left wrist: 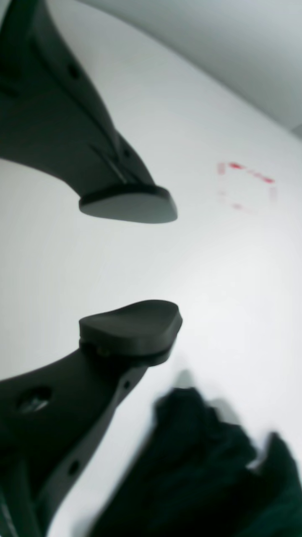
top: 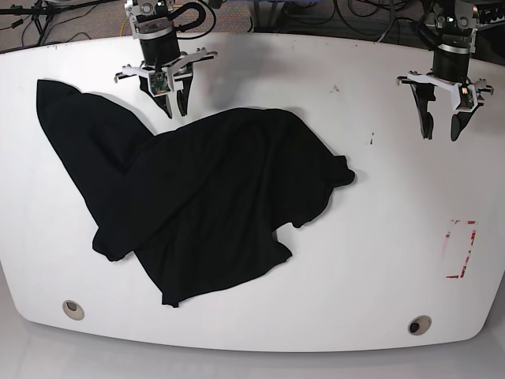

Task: Fold the T-shirt properly
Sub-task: 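Lower the right gripper onto the T-shirt's bunched fabric and grasp it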

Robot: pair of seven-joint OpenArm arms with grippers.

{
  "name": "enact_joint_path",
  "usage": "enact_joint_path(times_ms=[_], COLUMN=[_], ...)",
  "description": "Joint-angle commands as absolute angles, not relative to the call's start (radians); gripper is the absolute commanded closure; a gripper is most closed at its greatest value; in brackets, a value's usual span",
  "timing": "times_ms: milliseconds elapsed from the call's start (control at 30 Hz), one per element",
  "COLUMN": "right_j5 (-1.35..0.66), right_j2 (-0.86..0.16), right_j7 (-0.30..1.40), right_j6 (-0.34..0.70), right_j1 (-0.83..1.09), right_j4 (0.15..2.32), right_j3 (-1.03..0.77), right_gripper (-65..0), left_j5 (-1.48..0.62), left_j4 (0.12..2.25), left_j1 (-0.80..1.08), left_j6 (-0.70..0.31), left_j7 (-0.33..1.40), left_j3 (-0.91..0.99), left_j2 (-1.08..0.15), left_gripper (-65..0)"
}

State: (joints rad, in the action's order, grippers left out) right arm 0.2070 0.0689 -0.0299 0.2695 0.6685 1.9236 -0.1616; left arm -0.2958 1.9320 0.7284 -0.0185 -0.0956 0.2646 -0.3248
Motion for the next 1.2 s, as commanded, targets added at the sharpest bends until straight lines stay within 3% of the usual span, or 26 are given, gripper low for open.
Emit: enact_joint_path(times_ms=[0,467,733,1167], right_j5=[0.205,0.211,0.212,0.211], right_j2=[0.066,0.051,0.034,-0.062], right_j7=[-0.038,0.009,0.025,0.13], right_j6=[0.272,0.294,0.306,0.313], right_j1=[0.676,0.647,0.618,0.429], right_j4=[1.942,1.944,1.949,1.967], right_j3=[-0.155,-0.07,-0.039,-0.047], right_gripper=[-18.0,-41.8,-43.6,-48.0], left_j5=[-0.295,-0.303,-0.3,-0.296], left_j4=[1.945,1.94,1.93,1.913], left_j1=[0.741,0.738,0.733,0.722], left_j6=[-0.014,-0.016,-0.017,-0.017], left_j7=[-0.115,-0.115,-0.12,-0.12], left_j3=[0.269,0.268,0.267,0.268], left_j2=[-0.331,-0.334,-0.335,-0.335], left_gripper=[-30.9,-32.3,-34.7,-32.9])
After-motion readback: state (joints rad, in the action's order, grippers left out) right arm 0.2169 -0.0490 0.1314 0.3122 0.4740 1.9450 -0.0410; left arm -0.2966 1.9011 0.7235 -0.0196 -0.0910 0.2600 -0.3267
